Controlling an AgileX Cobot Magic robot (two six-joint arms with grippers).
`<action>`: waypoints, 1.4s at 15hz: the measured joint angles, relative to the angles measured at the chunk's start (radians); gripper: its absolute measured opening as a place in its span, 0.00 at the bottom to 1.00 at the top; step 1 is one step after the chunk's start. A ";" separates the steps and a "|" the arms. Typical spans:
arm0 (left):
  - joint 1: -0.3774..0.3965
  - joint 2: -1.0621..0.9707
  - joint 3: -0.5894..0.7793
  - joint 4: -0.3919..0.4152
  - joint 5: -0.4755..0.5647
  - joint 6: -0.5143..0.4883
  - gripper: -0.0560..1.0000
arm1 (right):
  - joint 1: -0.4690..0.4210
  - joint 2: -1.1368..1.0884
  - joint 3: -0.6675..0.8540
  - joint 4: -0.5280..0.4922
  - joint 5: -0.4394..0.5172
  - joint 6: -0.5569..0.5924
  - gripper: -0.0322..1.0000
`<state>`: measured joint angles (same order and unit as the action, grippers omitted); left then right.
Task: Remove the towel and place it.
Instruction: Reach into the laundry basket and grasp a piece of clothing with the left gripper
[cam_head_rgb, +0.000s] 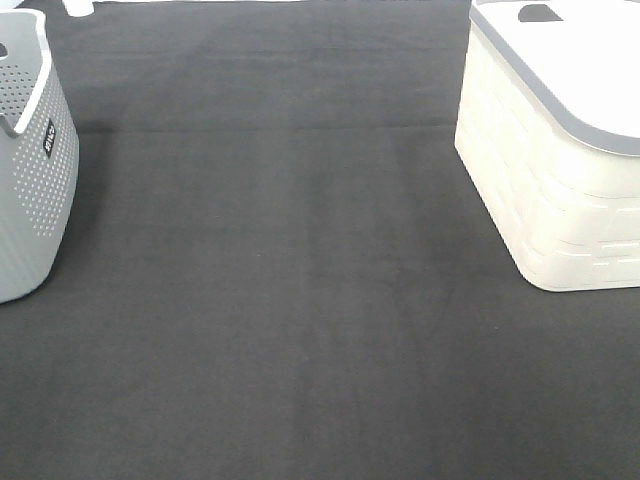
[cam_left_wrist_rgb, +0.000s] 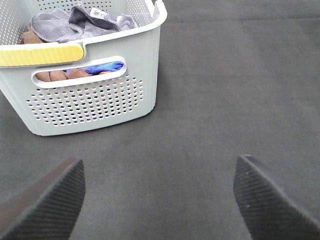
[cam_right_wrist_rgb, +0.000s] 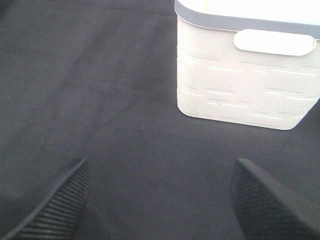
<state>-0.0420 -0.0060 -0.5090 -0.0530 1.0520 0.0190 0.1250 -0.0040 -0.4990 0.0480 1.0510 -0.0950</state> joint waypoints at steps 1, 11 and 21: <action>0.000 0.000 0.000 0.000 0.000 0.000 0.77 | 0.000 0.000 0.000 0.000 0.000 0.000 0.77; 0.000 0.000 0.000 0.000 0.000 -0.005 0.77 | 0.000 0.000 0.000 0.000 0.000 0.000 0.77; 0.000 0.000 0.000 0.025 0.000 -0.044 0.77 | 0.000 0.000 0.000 0.000 0.000 0.000 0.77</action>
<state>-0.0420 -0.0060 -0.5090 -0.0280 1.0520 -0.0250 0.1250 -0.0040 -0.4990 0.0480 1.0510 -0.0950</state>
